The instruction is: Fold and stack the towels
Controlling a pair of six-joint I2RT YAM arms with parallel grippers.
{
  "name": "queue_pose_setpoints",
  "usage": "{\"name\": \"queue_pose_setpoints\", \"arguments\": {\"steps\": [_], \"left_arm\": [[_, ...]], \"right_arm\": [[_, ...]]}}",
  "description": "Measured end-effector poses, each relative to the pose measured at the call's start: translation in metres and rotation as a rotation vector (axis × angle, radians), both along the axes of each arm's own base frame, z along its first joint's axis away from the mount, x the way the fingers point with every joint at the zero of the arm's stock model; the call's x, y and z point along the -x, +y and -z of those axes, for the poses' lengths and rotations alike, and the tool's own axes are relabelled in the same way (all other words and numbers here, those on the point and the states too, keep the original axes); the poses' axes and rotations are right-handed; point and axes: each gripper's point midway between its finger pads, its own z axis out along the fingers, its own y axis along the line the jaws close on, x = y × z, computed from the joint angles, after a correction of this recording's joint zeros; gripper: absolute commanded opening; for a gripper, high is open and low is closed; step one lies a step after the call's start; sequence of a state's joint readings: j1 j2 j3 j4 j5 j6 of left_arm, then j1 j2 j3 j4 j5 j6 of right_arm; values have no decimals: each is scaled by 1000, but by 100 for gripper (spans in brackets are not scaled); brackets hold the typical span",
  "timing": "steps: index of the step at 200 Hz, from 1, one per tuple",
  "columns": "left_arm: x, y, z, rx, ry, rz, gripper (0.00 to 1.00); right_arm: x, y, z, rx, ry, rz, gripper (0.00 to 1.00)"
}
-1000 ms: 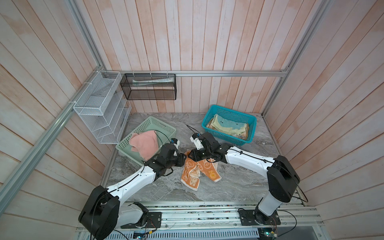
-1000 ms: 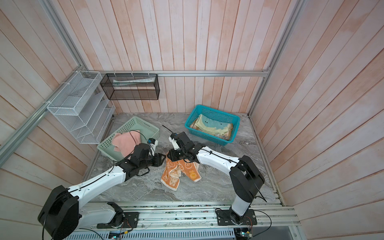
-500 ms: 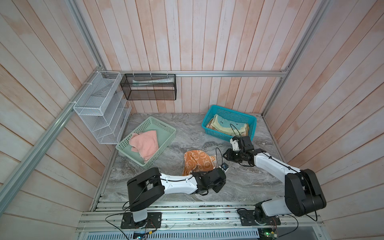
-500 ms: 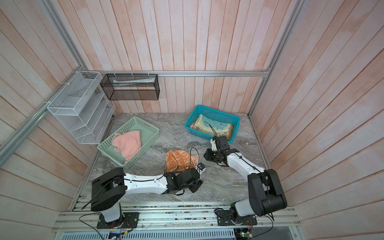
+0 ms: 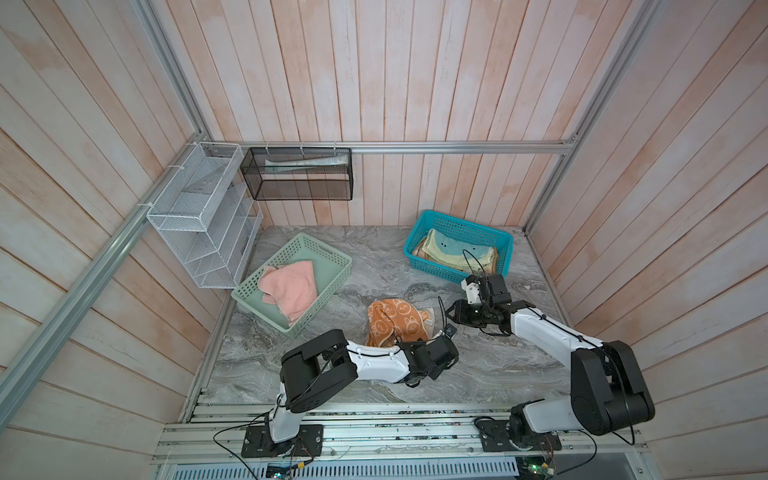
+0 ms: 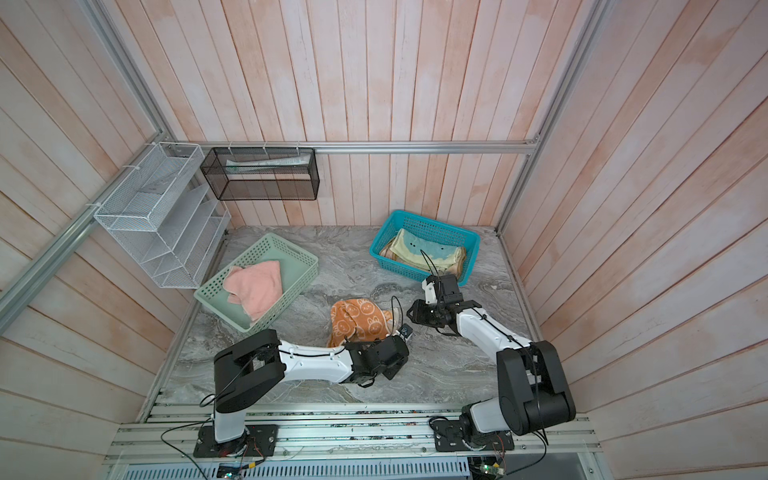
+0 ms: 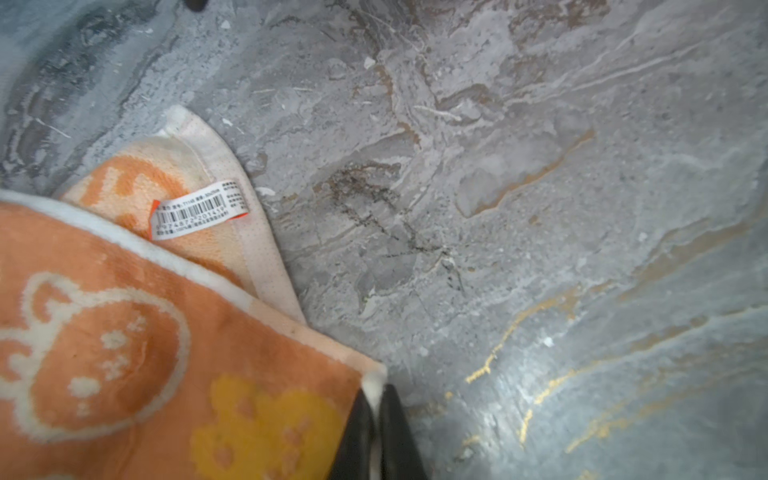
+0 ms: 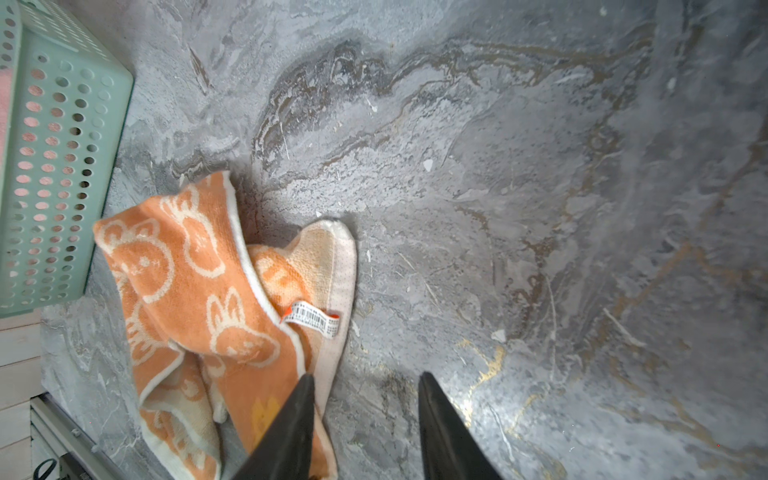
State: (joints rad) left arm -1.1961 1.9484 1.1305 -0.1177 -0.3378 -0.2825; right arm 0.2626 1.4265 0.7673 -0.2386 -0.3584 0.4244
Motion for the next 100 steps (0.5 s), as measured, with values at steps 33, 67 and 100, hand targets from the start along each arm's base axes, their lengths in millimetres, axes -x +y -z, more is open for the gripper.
{"name": "queue_pose_setpoints", "arguments": {"steps": [33,67,100], "left_arm": [[-20,53,-52,141,-7,-136,0],[-63,122,-129,435,-66,-349,0],[-63,131,-116,477,-9,-379,0]], "right_arm": [[-2,3,-3,-20,-8,4,48],[-1,17,-7,-44,-20,-11,49],[6,49,-3,-71,-14,-67,50]]}}
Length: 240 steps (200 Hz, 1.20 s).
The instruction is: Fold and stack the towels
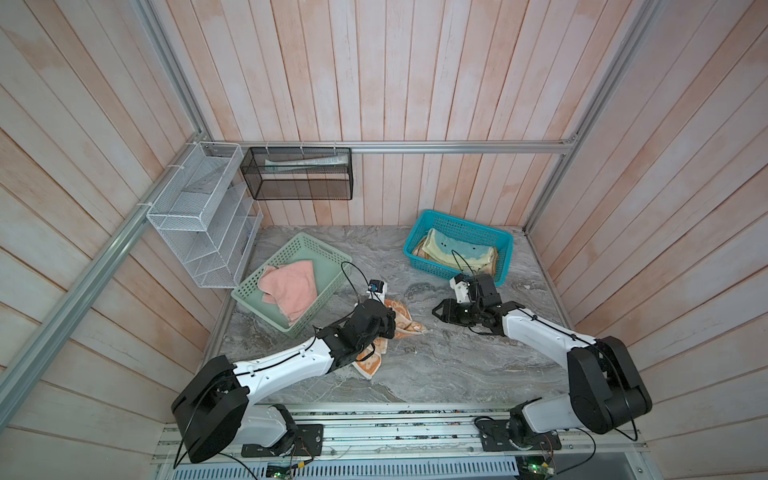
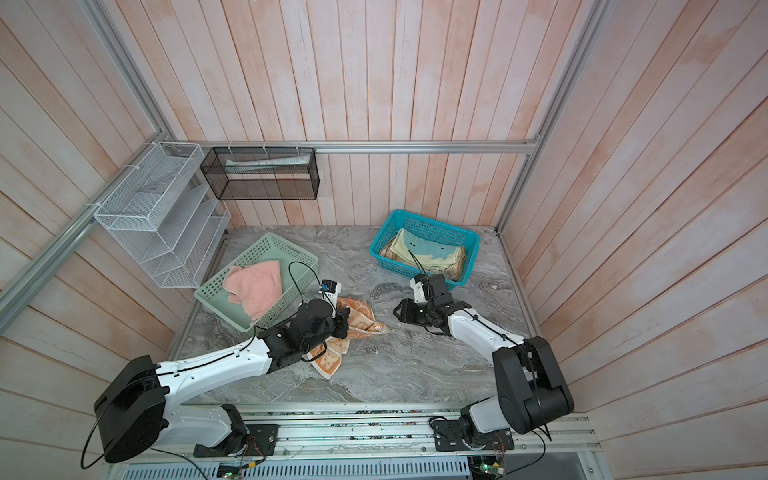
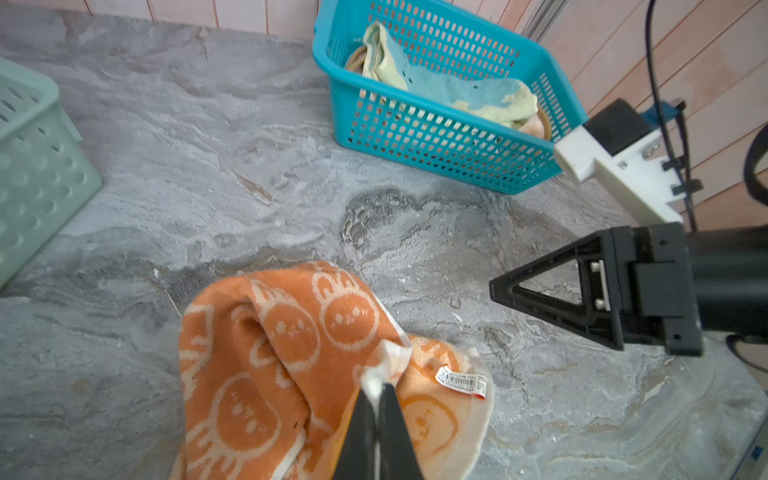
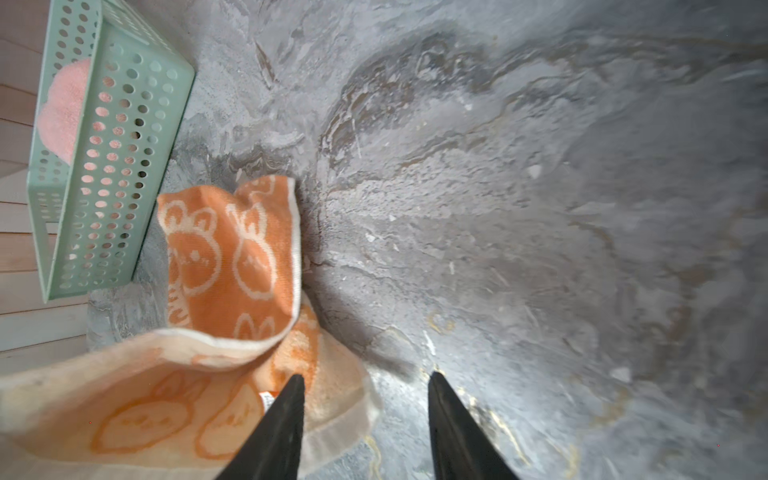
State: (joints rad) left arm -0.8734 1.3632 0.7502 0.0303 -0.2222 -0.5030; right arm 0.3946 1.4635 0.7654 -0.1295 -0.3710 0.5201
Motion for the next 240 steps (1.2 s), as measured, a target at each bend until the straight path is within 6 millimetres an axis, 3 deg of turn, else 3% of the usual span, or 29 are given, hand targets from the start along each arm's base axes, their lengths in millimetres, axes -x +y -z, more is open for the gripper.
{"name": "queue_pose_setpoints", "arguments": {"steps": [35,110,123,150,161,173,187,200,218,240], "left_arm": [[11,8,32,-4,86,-5,0],[23,21,58,32,163,-41,0],[26,24,60,35,170,-46,0],[27,25,56,56,170,-53,0],[27,26,51,67,159,-54,0],[27,28,42,80,142,-59,0],[27,32,29,93,117,-67,0],[27,38,14,103,84,-76,0],[23,44,-18,115,21,-85,0],[14,47,-82,154,-102,-91,0]], "right_arm": [[16,23,28,31,76,-47,52],[45,57,50,140,117,-99,57],[45,68,51,145,113,-114,50],[50,79,55,160,119,-133,14],[53,77,58,182,129,-125,6],[54,72,56,210,127,-111,4],[50,67,45,238,105,-95,4],[40,67,21,247,54,-80,3],[23,71,-30,234,-55,-66,0],[10,74,-101,217,-208,-47,0]]}}
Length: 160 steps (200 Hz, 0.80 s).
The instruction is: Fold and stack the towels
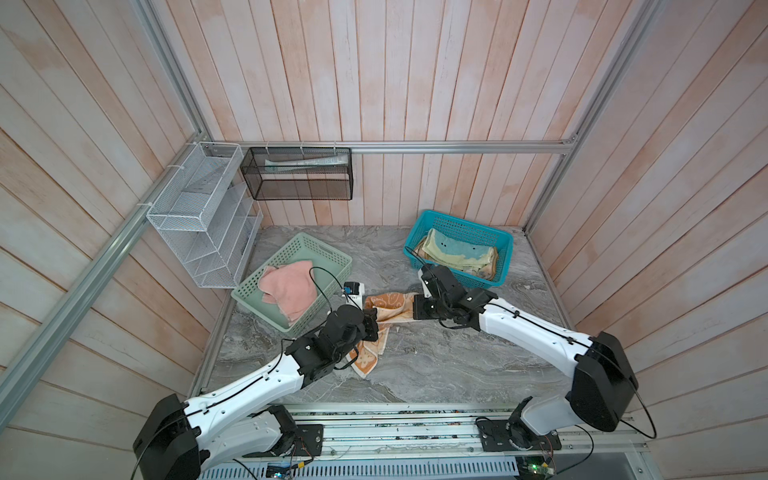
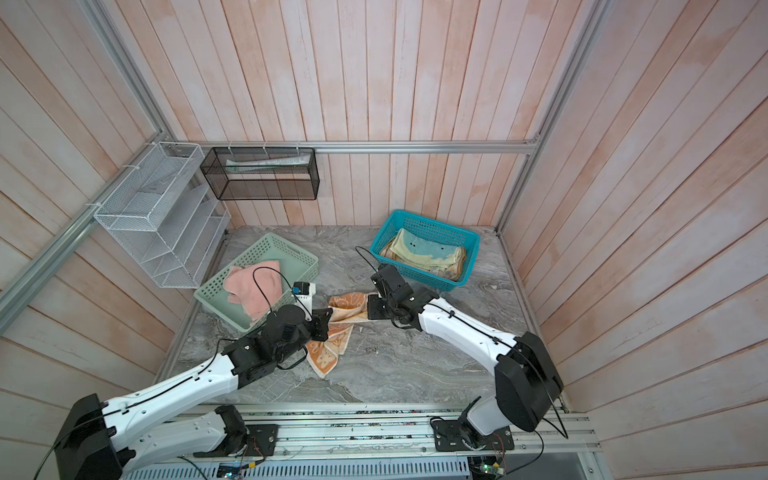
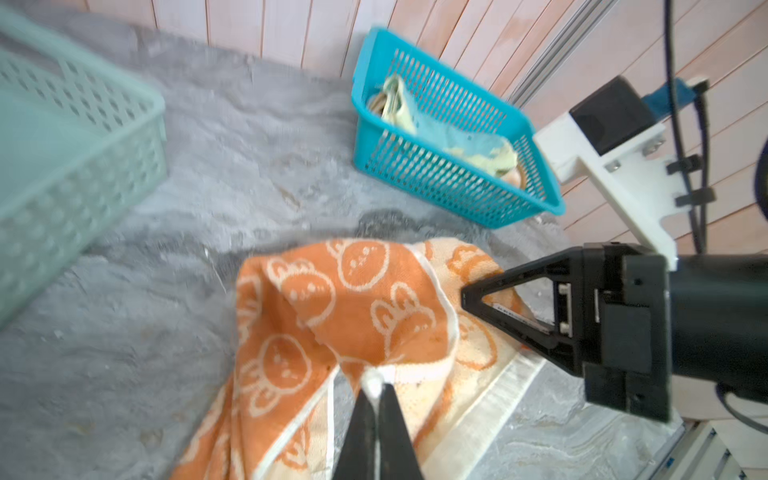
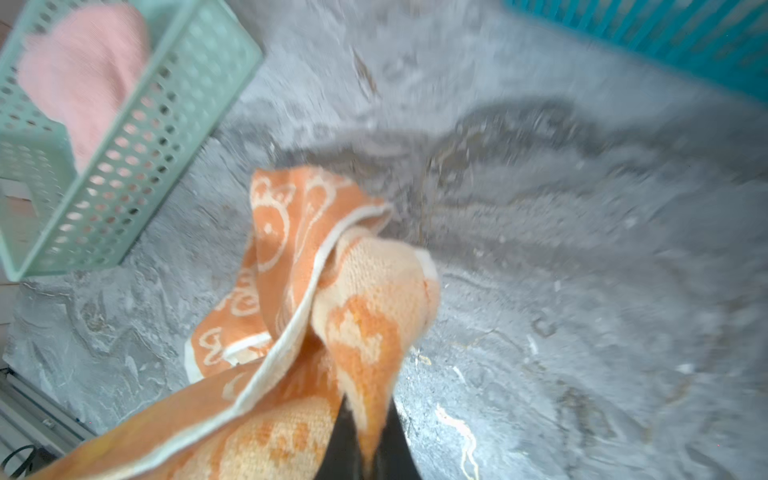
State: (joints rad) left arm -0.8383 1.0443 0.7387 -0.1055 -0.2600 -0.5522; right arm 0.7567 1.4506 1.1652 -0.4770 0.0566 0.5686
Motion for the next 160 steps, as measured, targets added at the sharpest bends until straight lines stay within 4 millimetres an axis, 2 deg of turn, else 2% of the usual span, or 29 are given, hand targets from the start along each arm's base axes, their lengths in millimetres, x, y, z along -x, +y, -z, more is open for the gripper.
{"name": "queue_pose_setpoints", "arguments": {"steps": [20,42,71,93,108,128,146,160], "left_arm": [[0,7,-71,55,-142,-9,0],[10,21,-141,115,-285,-9,0],[35,27,-209,157,-423,41,0],[61,18,-248,178,-495,115,0],[71,15,-259,184,-512,146,0],[68,13,-250,148,-487,136,0],[59,7,-228,107,-436,117,0],[45,2,-198,73,-362,105,0]], "right_arm": [[4,3,-62,2,-134,-20,0],[21,8,-130,-3,-289,-60,0],[55,10,-208,-40,-478,-106,0],[75,3,-241,-49,-563,-122,0],[80,-2,-254,-55,-588,-118,0],[78,-6,-251,-31,-591,-114,0],[62,-10,-226,-5,-536,-123,0],[37,-16,-189,-2,-445,-124,0]]}}
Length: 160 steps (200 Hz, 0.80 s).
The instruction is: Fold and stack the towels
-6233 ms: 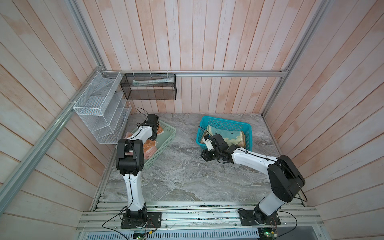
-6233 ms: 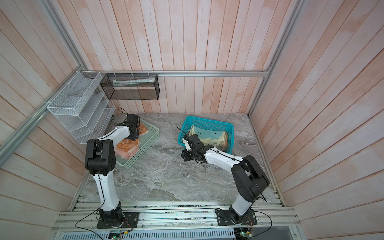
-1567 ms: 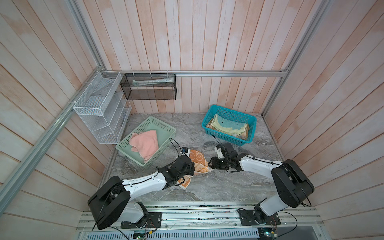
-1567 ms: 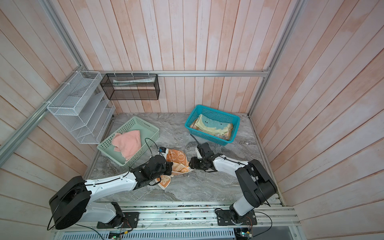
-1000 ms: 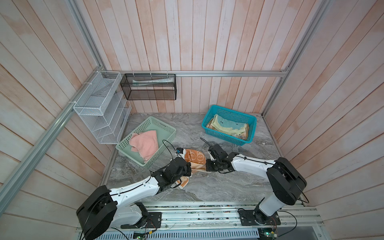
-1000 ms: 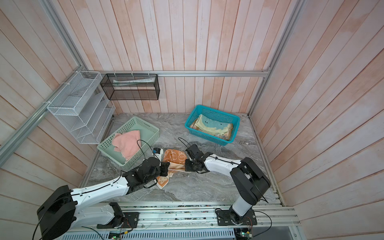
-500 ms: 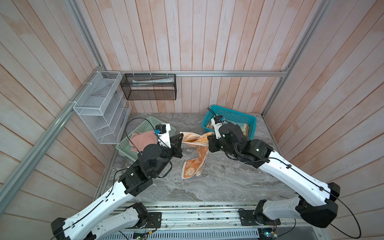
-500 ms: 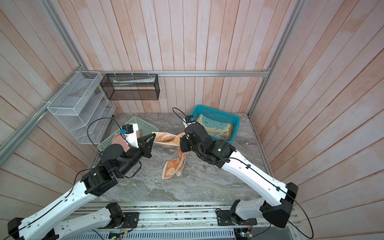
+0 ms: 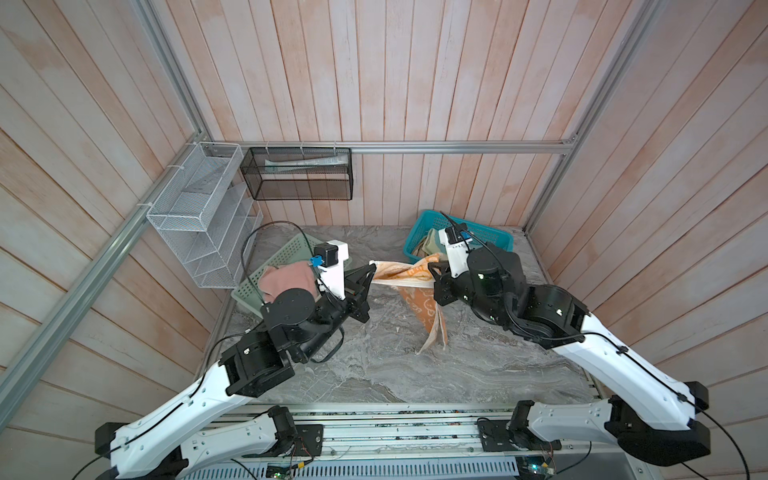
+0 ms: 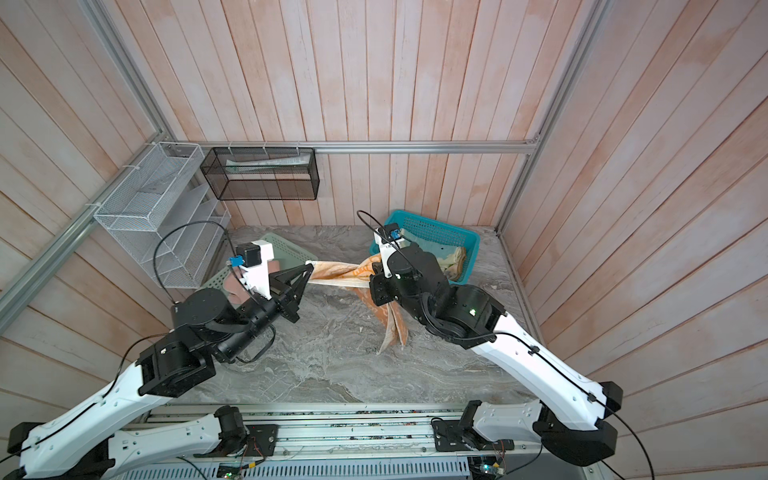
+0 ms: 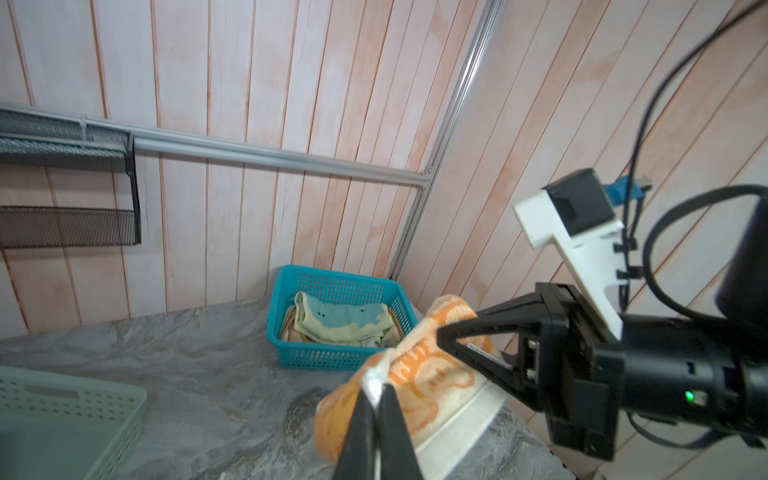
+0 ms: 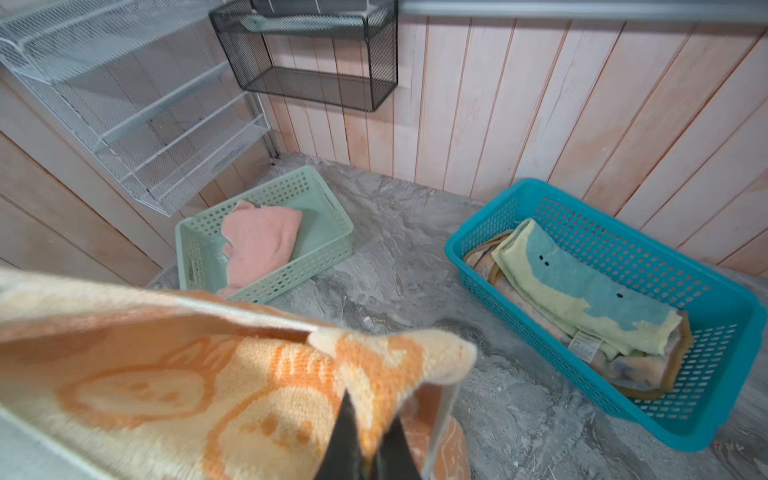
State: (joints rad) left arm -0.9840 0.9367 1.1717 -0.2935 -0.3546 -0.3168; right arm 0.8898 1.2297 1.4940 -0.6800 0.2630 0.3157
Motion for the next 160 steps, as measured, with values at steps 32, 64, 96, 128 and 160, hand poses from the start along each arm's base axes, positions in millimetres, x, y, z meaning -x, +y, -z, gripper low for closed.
{"name": "queue_pose_setpoints", "arguments": {"steps": [32,64,96,128,160], "left_arm": [[-67,20,119,-52,305,-116,0],[-104,64,236,-51,620,-242,0],[-97,63,286,-45,773,-218,0],[-99,60,282,-15,769,-194,0],[-100,63,281,4,779,-188,0]], "right_arm": [[-42,3,116,-3,269,-57,34],[-60,-25,228,89,539,-1,45],[-64,-30,234,47,514,-12,45],[-59,-19,226,45,399,-85,45],[-14,36,240,144,264,-295,50]]}}
